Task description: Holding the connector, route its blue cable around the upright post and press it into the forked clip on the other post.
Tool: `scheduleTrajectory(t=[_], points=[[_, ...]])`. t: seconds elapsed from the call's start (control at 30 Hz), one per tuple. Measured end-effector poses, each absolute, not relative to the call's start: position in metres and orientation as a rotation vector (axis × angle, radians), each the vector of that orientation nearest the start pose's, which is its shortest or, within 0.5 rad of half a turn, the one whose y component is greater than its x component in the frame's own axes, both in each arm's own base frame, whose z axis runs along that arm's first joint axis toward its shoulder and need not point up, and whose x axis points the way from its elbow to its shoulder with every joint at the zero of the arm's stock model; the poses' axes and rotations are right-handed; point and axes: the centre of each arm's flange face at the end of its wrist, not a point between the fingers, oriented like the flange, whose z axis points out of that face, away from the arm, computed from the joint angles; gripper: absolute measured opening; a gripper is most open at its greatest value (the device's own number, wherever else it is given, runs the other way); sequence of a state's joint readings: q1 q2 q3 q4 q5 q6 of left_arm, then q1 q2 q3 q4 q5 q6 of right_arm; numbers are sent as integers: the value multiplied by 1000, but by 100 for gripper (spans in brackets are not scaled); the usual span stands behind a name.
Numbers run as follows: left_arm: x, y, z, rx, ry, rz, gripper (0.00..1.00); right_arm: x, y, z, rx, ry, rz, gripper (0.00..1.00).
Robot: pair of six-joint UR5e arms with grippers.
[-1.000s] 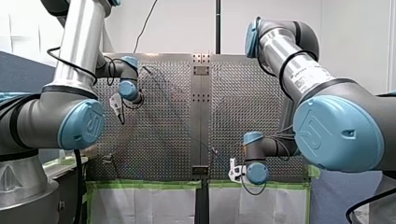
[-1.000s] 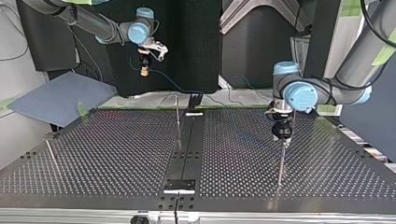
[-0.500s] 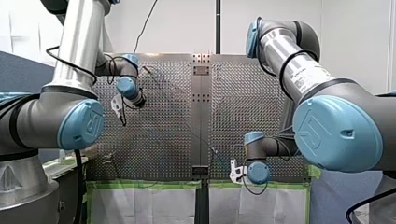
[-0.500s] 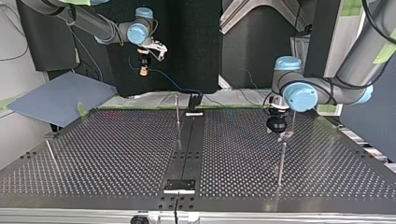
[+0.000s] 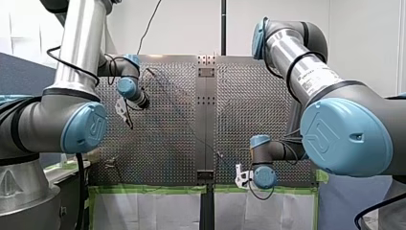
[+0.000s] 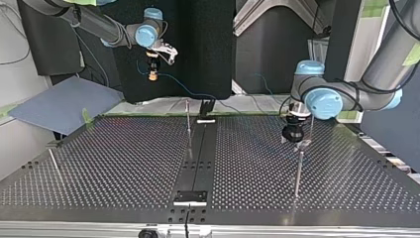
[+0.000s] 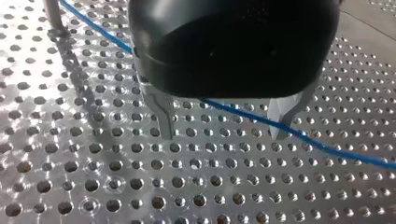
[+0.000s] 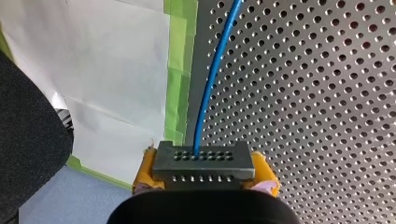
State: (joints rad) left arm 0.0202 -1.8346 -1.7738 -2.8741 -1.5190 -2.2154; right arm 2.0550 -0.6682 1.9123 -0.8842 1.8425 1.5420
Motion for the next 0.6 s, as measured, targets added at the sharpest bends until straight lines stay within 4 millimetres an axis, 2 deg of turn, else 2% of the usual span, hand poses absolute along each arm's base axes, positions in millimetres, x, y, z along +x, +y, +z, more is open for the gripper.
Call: scheduleTrajectory(t=[0.6], points=[[520, -102, 231, -722, 1664, -628, 100, 335, -402, -73, 1701, -1209, 1057, 0]])
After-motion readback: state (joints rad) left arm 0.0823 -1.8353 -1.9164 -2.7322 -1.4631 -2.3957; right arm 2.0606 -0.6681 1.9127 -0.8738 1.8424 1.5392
